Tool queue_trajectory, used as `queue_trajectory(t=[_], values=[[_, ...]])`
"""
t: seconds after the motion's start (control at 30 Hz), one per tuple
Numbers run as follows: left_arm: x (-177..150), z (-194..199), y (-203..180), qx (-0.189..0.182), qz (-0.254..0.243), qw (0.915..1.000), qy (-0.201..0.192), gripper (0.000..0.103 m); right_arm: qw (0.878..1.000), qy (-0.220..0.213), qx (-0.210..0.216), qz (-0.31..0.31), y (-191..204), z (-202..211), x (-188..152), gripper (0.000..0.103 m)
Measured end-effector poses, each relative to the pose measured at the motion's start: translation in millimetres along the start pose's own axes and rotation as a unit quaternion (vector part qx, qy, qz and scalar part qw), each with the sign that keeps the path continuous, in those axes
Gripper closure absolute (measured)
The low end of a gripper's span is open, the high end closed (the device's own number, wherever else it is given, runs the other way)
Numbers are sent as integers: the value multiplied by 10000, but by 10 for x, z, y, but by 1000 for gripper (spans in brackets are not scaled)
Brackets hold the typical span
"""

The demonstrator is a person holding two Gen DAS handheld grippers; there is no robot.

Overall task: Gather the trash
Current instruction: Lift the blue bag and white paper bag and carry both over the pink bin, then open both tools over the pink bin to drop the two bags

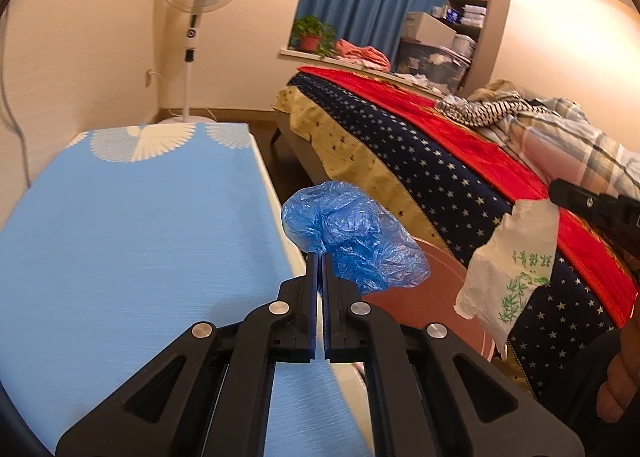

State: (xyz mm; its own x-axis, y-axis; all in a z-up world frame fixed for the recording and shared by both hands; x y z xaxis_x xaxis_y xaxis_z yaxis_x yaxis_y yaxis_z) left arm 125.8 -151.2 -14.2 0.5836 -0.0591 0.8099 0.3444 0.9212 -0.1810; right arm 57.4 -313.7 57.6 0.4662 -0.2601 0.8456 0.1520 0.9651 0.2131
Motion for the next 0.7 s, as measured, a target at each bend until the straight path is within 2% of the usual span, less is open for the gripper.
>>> queue_trajectory(t=[0.3, 0.6, 0.67, 0.7], values=[[-108, -281, -323, -190, -218, 9993, 227, 101, 9996, 104, -179, -166, -187, -160, 5, 103], [-175, -500, -475, -399, -235, 9979, 453, 101, 9991, 218, -338, -146, -266, -286, -20, 103], [-188, -535, -492, -486, -219, 9972, 516, 95, 9986, 285, -429, -156, -291, -317, -35, 99], [-200, -551, -487, -528, -196, 9969, 558, 83, 9982, 317, -468, -191, -311, -333, -46, 98]])
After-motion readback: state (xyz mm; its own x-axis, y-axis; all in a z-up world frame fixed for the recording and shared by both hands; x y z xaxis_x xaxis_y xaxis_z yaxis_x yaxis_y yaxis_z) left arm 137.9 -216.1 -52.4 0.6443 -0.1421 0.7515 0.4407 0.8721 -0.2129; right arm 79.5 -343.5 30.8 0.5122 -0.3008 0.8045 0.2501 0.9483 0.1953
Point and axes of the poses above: each gripper's, at about its wrist camera, not at the fingertips, and z roughly against the way its jaws point, y to its left, x to its top, the point moved 6 cm from there along -z, roughly the way its jaws point, and after that the axes turned 4 degrees about x, right-handed, at the moved point
